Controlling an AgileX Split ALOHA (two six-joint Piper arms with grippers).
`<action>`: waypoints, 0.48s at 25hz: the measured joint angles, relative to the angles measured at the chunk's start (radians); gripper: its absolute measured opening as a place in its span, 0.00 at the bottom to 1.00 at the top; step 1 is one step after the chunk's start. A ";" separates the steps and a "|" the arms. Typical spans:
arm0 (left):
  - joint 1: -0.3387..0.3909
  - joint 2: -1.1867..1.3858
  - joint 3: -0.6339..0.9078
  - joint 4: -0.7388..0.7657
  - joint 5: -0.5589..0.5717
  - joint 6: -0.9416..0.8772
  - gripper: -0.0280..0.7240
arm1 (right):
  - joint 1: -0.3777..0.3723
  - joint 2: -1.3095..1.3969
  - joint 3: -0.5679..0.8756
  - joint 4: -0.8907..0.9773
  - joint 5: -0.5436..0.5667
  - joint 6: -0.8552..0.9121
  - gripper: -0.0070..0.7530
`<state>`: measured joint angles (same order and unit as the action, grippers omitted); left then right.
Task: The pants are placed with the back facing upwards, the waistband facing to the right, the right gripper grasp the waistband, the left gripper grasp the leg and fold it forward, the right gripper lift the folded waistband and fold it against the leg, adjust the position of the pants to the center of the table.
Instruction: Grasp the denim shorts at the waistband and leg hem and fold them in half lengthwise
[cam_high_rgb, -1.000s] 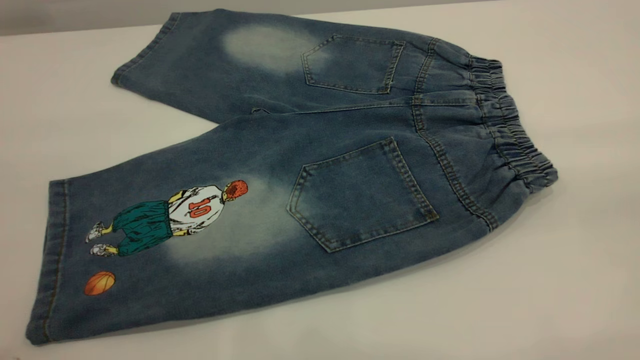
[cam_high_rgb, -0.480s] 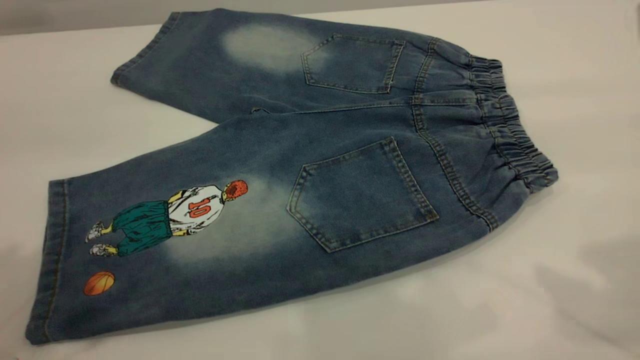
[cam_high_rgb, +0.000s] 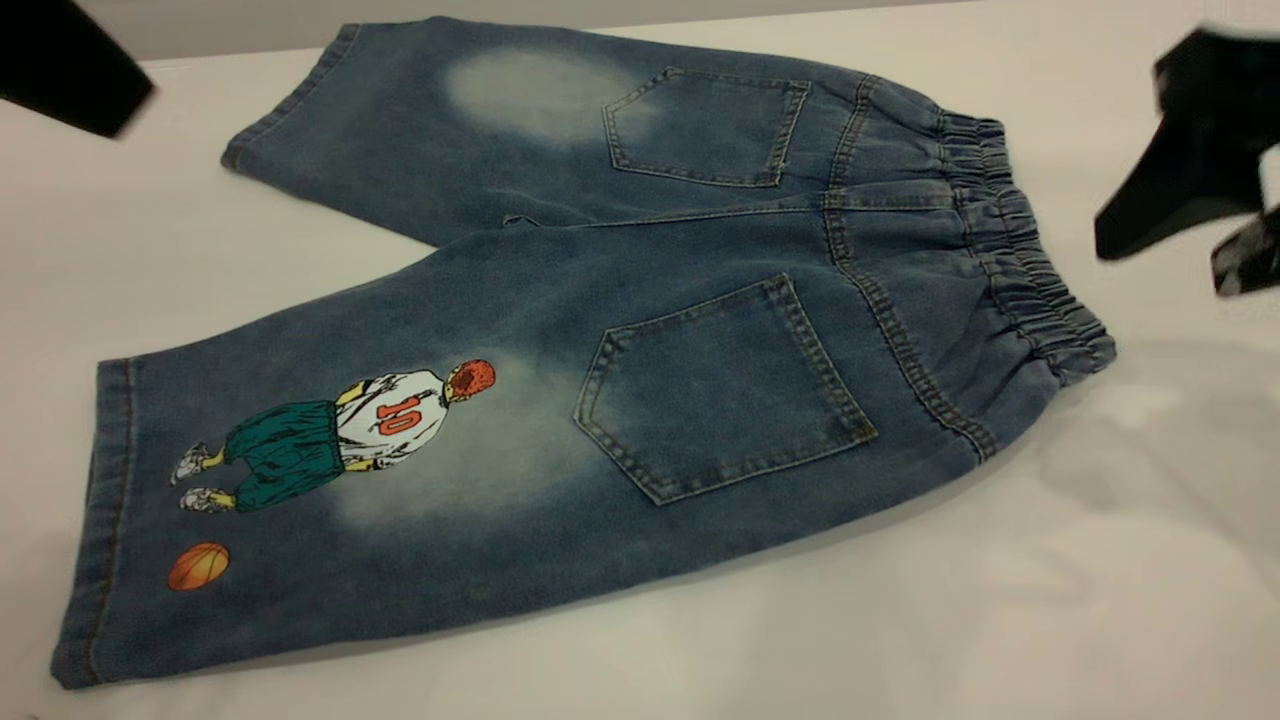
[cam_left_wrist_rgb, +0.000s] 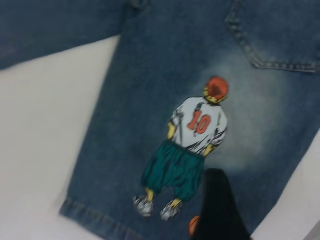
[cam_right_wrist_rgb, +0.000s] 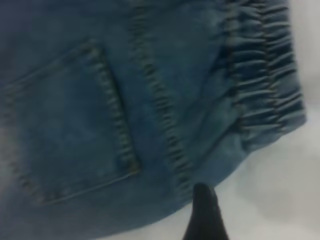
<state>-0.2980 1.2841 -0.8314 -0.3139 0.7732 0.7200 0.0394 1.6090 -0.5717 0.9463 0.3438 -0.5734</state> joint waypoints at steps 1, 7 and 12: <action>-0.010 0.008 0.000 0.000 0.001 0.007 0.62 | -0.016 0.047 -0.009 0.036 0.010 -0.042 0.59; -0.021 0.013 0.000 -0.002 -0.001 0.009 0.62 | -0.054 0.195 -0.033 0.221 0.139 -0.237 0.59; -0.025 0.012 0.000 -0.003 -0.003 0.009 0.62 | -0.049 0.238 -0.092 0.213 0.211 -0.305 0.58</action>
<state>-0.3230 1.2960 -0.8314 -0.3170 0.7699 0.7286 -0.0094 1.8475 -0.6634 1.1590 0.5550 -0.8788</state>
